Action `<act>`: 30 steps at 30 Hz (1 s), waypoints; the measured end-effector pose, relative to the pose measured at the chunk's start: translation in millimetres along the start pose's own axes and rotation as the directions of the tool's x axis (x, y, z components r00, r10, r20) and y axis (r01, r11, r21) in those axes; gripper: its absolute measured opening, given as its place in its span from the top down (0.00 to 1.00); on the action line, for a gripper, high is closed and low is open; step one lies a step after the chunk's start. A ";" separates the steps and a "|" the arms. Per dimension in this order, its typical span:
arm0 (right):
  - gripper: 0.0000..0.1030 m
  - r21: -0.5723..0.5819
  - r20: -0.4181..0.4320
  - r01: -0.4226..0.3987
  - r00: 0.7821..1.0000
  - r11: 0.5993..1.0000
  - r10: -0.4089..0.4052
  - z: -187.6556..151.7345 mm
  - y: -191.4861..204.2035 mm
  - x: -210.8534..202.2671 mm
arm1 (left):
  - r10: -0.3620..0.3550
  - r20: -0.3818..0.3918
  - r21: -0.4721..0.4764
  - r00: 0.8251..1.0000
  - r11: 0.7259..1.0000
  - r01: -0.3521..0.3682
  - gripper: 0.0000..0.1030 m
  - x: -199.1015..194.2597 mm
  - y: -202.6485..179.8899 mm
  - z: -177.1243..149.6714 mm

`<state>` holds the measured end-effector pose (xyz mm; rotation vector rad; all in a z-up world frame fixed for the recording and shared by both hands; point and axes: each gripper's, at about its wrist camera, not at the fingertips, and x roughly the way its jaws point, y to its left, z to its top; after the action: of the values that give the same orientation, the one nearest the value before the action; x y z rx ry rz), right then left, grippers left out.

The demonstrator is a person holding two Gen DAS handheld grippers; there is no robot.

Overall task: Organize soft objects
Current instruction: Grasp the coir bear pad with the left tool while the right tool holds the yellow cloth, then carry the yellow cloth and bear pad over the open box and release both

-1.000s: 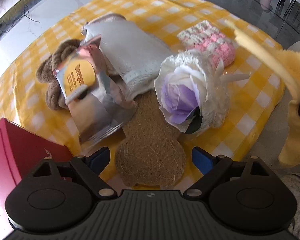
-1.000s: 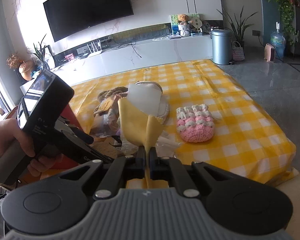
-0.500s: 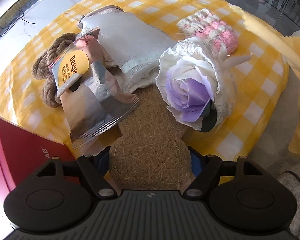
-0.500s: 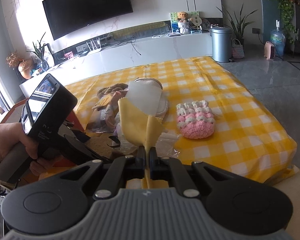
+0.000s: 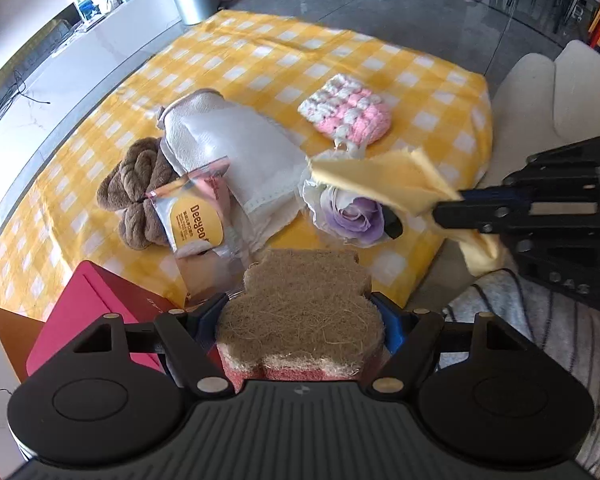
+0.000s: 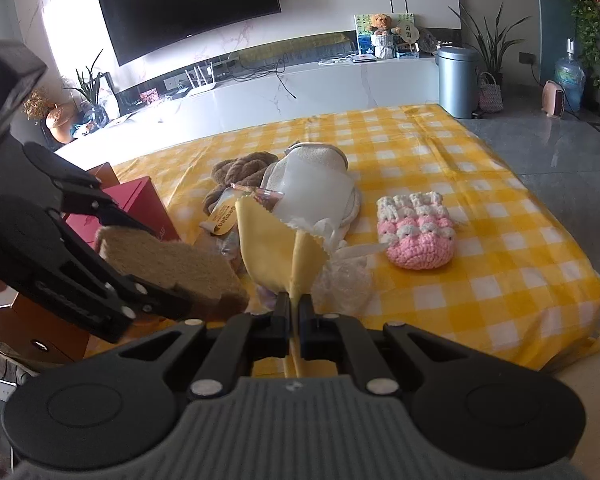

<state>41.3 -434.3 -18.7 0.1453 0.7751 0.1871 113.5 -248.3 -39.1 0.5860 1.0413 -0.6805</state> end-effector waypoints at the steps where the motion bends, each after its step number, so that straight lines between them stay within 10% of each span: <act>1: 0.99 -0.006 -0.005 -0.001 1.000 1.000 0.001 -1.1 2.4 1.0 | 0.000 0.017 -0.001 1.000 1.000 0.000 0.15 -7.1 1.6 -0.4; 20: 0.98 -0.065 -0.033 -0.021 0.999 0.998 0.019 3.0 36.4 14.1 | -0.003 0.286 -0.226 0.958 0.972 0.071 0.15 -92.9 76.7 -50.2; 30: 0.98 -0.048 0.058 0.011 0.998 0.999 -0.008 15.6 46.1 -16.7 | 0.122 0.416 -0.388 0.901 0.920 0.054 0.15 -128.1 81.7 -104.0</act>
<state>35.4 -394.0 12.8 0.1008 0.7129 0.1913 71.2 -90.9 46.6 0.0894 0.7134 -0.5170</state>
